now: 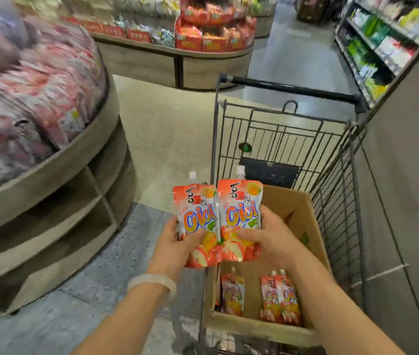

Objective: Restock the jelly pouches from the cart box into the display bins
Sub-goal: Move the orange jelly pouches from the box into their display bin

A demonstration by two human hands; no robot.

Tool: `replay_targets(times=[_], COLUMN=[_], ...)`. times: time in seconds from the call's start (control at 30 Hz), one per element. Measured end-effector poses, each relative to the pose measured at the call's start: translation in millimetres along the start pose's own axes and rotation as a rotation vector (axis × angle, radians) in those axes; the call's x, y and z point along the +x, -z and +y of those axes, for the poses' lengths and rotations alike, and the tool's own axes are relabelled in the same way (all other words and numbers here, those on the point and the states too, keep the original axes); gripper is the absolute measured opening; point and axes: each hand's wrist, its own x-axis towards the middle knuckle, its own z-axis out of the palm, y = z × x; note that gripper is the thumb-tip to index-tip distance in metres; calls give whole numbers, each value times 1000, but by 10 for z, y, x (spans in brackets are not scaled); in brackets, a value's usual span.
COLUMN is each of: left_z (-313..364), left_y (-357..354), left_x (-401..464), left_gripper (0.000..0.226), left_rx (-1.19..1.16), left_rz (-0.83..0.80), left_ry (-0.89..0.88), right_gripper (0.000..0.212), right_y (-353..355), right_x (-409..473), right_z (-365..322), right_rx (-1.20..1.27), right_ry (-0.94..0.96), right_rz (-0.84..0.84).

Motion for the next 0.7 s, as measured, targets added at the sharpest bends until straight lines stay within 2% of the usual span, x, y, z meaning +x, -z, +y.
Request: replay_targets(times=[0.07, 0.23, 0.33, 0.43, 0.7], left_z=[185, 589, 783, 941, 1153], left_y=[469, 1749, 2475, 3119, 4470], left_x=[-311, -1124, -1650, -2165, -3084], left_gripper=[37, 49, 47, 52, 57], left_rx=[-6, 4, -47, -124, -303], left_rz=[39, 189, 314, 434, 719], left_ry=[-48, -131, -197, -273, -421], right_gripper=[49, 59, 51, 53, 37], right_y=[-524, -2001, -2914, -3784, -5728], right_x=[-112, -326, -449, -569, -879], right_z=[-96, -227, -285, -317, -382], right_rx=[-39, -70, -92, -127, -187], right_ry=[15, 82, 131, 170, 150], right_rz=[-67, -253, -373, -496, -779])
